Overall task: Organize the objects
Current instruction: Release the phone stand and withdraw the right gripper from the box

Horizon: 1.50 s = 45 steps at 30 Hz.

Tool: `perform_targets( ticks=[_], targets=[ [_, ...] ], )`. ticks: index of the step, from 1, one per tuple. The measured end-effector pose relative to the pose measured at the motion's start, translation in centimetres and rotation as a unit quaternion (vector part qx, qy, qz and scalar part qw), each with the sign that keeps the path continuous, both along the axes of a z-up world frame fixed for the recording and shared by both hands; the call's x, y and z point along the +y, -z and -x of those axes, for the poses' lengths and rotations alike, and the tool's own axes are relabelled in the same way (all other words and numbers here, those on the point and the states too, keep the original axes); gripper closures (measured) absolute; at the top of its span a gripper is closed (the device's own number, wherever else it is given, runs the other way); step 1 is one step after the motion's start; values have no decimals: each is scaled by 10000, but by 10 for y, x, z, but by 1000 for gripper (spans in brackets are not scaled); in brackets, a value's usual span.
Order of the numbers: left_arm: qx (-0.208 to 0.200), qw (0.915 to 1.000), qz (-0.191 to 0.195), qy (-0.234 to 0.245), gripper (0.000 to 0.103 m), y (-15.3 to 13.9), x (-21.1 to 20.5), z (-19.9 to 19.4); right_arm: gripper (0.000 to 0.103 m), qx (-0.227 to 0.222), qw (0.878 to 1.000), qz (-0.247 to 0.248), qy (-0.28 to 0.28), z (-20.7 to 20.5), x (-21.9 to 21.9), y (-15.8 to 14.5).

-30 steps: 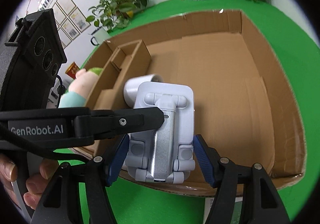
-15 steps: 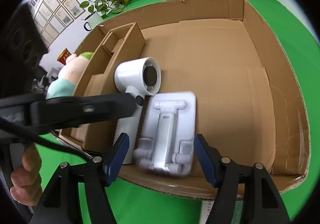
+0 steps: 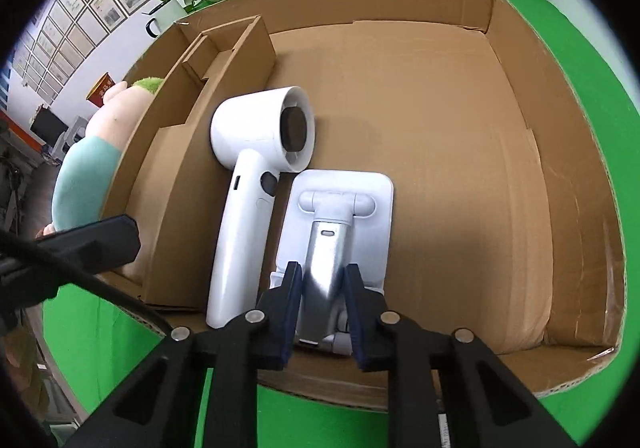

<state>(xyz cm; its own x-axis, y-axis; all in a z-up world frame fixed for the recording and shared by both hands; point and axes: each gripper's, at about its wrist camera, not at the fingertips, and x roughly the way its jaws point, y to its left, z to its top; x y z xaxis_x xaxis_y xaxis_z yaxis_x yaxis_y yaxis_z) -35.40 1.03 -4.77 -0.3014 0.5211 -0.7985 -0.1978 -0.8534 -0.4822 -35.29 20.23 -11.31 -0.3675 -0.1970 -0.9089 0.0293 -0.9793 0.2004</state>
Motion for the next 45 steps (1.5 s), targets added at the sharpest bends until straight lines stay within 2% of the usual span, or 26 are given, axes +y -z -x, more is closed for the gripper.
perform_targets(
  ticks=[5, 8, 10, 11, 12, 13, 14, 15, 17, 18, 19, 20, 22, 24, 27, 31, 35, 37, 38, 39, 40, 41, 42, 43, 44, 45],
  targets=[
    [197, 9998, 59, -1, 73, -5, -1, -5, 82, -108, 9999, 80, 107, 3, 1, -1],
    [406, 9987, 286, -63, 72, -10, 2, -8, 82, -124, 9996, 227, 114, 3, 0, -1],
    [623, 9969, 449, -153, 62, -16, 2, -15, 82, 121, 9996, 233, 98, -1, -1, -6],
    [702, 9960, 508, -193, 60, -18, 0, -18, 74, 282, 9994, 193, 109, -6, 0, -10],
    [902, 9935, 635, -284, 54, -23, 0, -24, 57, 564, 9983, 44, 163, -14, 1, -18],
    [1072, 9909, 737, -341, 48, -28, -1, -29, 46, 792, 9966, -60, 210, -21, 2, -25],
    [1297, 9868, 878, -415, 44, -33, -2, -37, 21, 1064, 9939, -142, 258, -31, 3, -33],
    [1581, 9804, 1060, -511, 35, -40, -1, -46, 16, 1408, 9893, -235, 307, -43, 5, -43],
    [2063, 9673, 1320, -659, 29, -49, -2, -63, 16, 2050, 9765, -557, 349, -73, 6, -62],
    [2401, 9562, 1496, -755, 23, -55, 0, -77, 16, 2322, 9697, -668, 376, -88, 6, -69],
    [2529, 9512, 1573, -806, 14, -58, 0, -83, 16, 2605, 9620, -704, 420, -106, 8, -77],
    [2758, 9409, 1727, -941, 11, -61, 3, -96, 16, 2818, 9559, -687, 468, -122, 10, -82],
    [2978, 9302, 1863, -1064, 1, -66, 2, -112, 15, 3036, 9491, -654, 518, -141, 11, -86],
    [3195, 9177, 2025, -1213, 1, -69, 7, -131, 15, 3196, 9433, -706, 552, -156, 9, -87],
    [3299, 9116, 2062, -1326, 1, -71, 14, -147, 15, 3326, 9379, -694, 697, -175, 10, -88],
    [3421, 9044, 2104, -1443, 1, -72, 21, -164, 15, 3350, 9366, -780, 673, -183, 4, -86],
    [3467, 9052, 2048, -1356, 1, -74, 28, -177, 15, 3345, 9373, -794, 575, -193, 3, -90],
    [3531, 9030, 2050, -1337, 1, -75, 33, -183, 15, 3382, 9362, -775, 566, -197, 3, -92],
    [3536, 9025, 2060, -1342, 5, -77, 35, -186, 15, 3391, 9357, -781, 584, -200, 2, -92],
    [3536, 9037, 2022, -1318, 21, -78, 36, -187, 15, 3409, 9351, -764, 588, -202, 3, -92],
    [3518, 9059, 1975, -1285, 48, -78, 36, -187, 15, 3448, 9343, -717, 557, -203, 4, -93],
    [3448, 9121, 1860, -1205, 64, -78, 36, -186, 15, 3495, 9327, -700, 551, -206, 5, -93],
    [3292, 9229, 1672, -1093, 91, -77, 35, -183, 15, 3526, 9314, -707, 565, -209, 5, -94],
    [3160, 9299, 1566, -1046, 95, -76, 35, -181, 15, 3581, 9293, -703, 560, -210, 6, -95],
    [3091, 9329, 1519, -1058, 95, -75, 34, -181, 15, 3617, 9279, -702, 571, -211, 7, -97],
    [3136, 9291, 1603, -1126, 94, -76, 36, -183, 15, 3656, 9261, -710, 603, -212, 8, -98]
  ],
)
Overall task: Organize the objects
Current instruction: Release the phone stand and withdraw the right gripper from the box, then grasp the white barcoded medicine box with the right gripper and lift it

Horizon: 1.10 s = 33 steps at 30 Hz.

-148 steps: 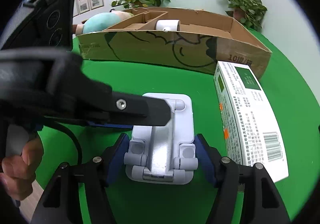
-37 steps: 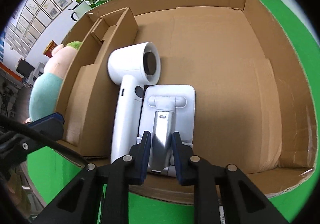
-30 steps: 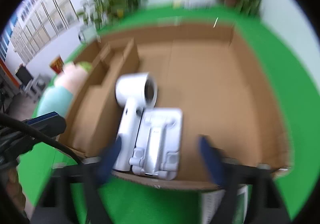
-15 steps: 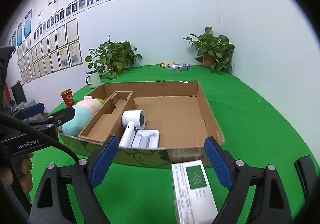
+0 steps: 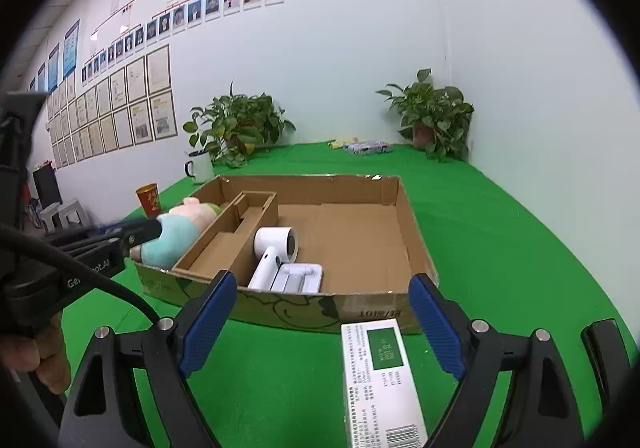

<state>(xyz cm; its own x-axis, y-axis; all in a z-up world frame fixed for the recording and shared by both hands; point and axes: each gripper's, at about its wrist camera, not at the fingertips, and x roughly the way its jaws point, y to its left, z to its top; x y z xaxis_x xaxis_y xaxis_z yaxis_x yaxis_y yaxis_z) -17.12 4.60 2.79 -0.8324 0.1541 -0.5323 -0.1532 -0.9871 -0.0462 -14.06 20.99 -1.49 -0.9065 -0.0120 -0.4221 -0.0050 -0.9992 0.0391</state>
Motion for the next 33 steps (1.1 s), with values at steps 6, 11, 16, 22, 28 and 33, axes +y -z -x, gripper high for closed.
perform_targets(
  ticks=[6, 11, 16, 22, 28, 33],
  targets=[
    [615, 9959, 141, -651, 4, -7, -4, -14, 53, 206, 9995, -197, 102, -5, -1, -5],
    [640, 9966, -35, -518, 4, -11, -8, -14, 25, 357, 9993, -58, 47, -8, 5, -7],
    [622, 9970, -61, -457, 4, -11, -9, -14, 8, 277, 9995, 145, -27, -6, 13, -6],
    [-37, 9999, -8, 132, 4, 25, -9, -10, 8, -583, 9976, 314, -182, -11, 36, 34],
    [-640, 9948, -413, 679, 4, 60, 4, -7, 8, -1629, 9862, 210, -216, -19, 54, 83],
    [-1037, 9864, -836, 965, 4, 79, 18, 1, 8, -1910, 9812, -14, -269, -18, 41, 95]
  ],
)
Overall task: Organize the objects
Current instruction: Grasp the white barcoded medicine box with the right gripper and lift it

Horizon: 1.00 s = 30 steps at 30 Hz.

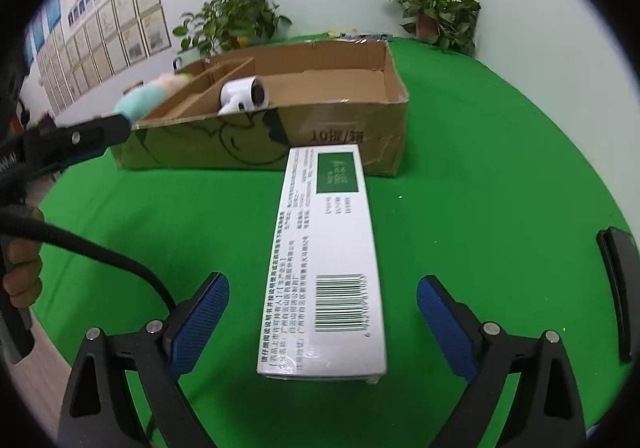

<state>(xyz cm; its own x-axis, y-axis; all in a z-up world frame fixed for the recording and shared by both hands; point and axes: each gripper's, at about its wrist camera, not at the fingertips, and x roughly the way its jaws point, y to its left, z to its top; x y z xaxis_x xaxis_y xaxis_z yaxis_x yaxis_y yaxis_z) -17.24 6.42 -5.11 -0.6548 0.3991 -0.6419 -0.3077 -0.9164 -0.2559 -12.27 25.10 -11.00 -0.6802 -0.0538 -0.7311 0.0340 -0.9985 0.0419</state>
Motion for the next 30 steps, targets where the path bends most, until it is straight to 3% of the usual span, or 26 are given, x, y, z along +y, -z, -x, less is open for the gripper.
perform_targets(
  ticks=[2, 4, 5, 8, 9, 10, 12, 15, 25, 30],
  targets=[
    [-47, 10000, 2, 1, 4, 2, 2, 0, 13, -64, 9999, -105, 65, 3, -4, 2],
    [-22, 10000, -67, 16, 4, 0, -2, -1, 38, -171, 9998, -82, 86, 2, -7, 3],
    [-45, 9999, -137, 42, 4, -2, -3, -2, 40, -176, 9997, -107, 90, 1, -9, 3],
    [-213, 9989, -387, 130, 3, -4, -8, -1, 41, -51, 9998, 170, -123, -12, -19, -4],
    [-299, 9984, -453, 175, 3, -2, -8, 1, 36, -17, 9993, 309, -212, -15, -21, -6],
    [-377, 9978, -504, 215, 3, -1, -7, 3, 23, 15, 9990, 364, -273, -17, -25, -7],
    [-665, 9948, -676, 383, 3, 9, -1, 11, 16, 90, 9991, 289, -307, -19, -31, -8],
    [-959, 9901, -825, 608, 3, 21, 12, 19, 16, -27, 9997, 51, -251, -14, -37, -3],
    [-1420, 9806, -1096, 795, 4, 43, 30, 43, 17, -522, 9969, 461, 379, 10, -29, 8],
    [-1563, 9755, -1239, 931, 4, 48, 28, 41, 33, -385, 9985, 383, 117, -3, -21, 4]
  ],
)
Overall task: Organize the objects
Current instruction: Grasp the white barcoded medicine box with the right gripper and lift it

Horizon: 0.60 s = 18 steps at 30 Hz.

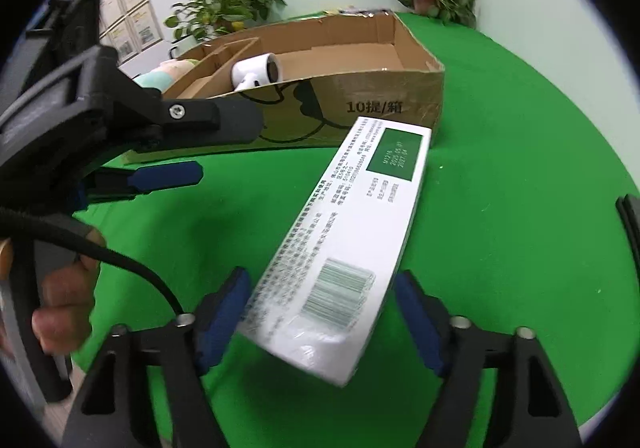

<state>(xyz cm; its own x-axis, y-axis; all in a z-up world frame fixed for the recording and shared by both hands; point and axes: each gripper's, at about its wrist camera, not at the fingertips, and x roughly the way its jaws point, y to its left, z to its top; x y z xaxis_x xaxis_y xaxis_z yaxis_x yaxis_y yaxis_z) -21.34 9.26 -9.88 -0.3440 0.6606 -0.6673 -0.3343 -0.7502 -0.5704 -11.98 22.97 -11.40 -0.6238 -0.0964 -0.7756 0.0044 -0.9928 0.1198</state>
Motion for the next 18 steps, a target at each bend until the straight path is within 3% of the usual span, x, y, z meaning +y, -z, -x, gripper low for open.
perform_targets(
  ticks=[7, 8, 9, 10, 18],
  targets=[
    [-398, 9984, -357, 173, 5, 19, 12, 0, 33, -28, 9997, -144, -186, -25, 26, -8],
    [-456, 9980, -376, 202, 5, 22, 16, 1, 30, -10, 9997, -203, -167, -26, 27, -10],
    [-488, 9978, -379, 230, 5, 23, 20, 2, 21, -7, 9996, -261, -132, -26, 25, -11],
    [-516, 9976, -377, 260, 5, 25, 23, 3, 20, 17, 9995, -311, -84, -22, 24, -13],
    [-692, 9961, -398, 369, 7, 31, 34, 8, 24, -282, 9981, -548, 4, 3, 2, 3]
  ],
)
